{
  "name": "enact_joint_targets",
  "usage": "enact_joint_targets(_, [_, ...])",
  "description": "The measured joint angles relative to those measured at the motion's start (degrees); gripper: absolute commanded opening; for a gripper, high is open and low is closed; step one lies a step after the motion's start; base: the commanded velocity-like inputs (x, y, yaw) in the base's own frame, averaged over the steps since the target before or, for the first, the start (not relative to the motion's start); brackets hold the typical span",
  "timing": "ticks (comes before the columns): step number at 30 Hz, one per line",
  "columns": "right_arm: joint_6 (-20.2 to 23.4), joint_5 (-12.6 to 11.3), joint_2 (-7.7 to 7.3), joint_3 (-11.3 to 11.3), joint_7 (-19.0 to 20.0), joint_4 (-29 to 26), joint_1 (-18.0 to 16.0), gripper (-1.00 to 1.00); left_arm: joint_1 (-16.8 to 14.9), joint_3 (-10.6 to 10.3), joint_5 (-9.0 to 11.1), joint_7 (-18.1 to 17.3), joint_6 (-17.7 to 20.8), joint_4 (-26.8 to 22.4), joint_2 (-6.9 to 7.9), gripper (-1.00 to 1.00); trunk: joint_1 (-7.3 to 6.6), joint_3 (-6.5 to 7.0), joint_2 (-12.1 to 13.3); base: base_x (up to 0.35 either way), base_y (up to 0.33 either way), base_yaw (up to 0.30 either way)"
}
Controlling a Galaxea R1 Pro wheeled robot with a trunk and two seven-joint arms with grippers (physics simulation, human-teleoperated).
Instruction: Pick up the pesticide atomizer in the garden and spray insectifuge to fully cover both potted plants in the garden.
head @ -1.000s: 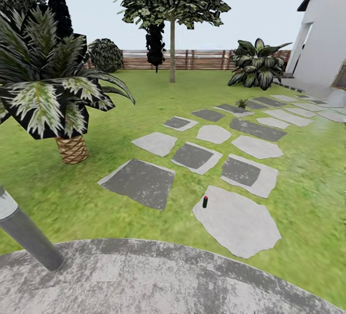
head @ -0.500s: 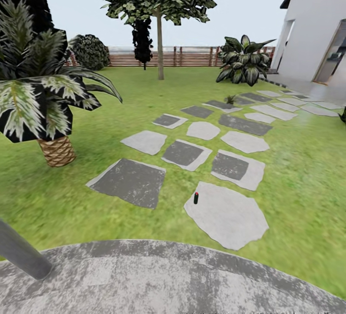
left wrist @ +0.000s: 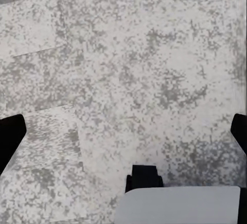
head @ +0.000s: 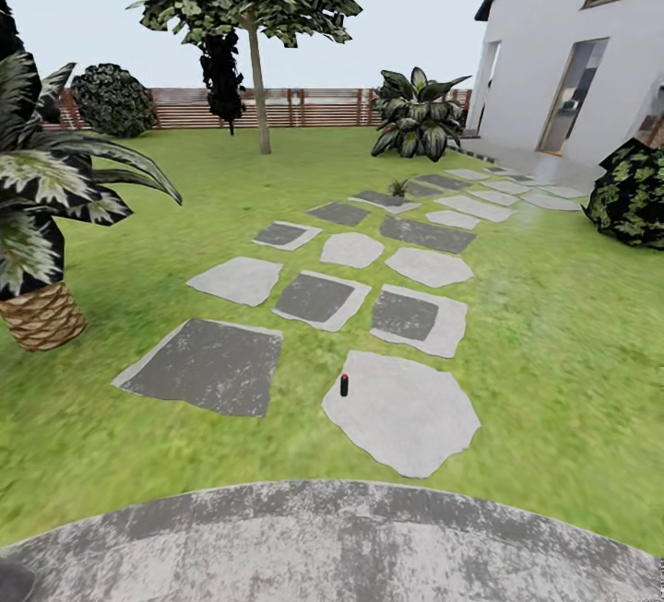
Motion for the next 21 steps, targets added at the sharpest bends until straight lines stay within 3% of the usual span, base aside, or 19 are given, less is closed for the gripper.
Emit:
enact_joint_targets(9, [0.1, 0.0, -0.02, 0.0, 0.1, 0.1, 0.0, 1.00, 0.0, 0.0, 0.0, 0.0, 0.0, 0.0, 0.04, 1.00, 0.00, -0.07, 0.0, 0.331, 0.109, -0.263])
enact_joint_targets(21, [0.1, 0.1, 0.06, 0.3, 0.1, 0.1, 0.0, 1.00, 0.1, 0.0, 0.0, 0.0, -0.1, 0.0, 0.04, 1.00, 0.00, -0.20, 0.0, 0.328, 0.139, -0.030])
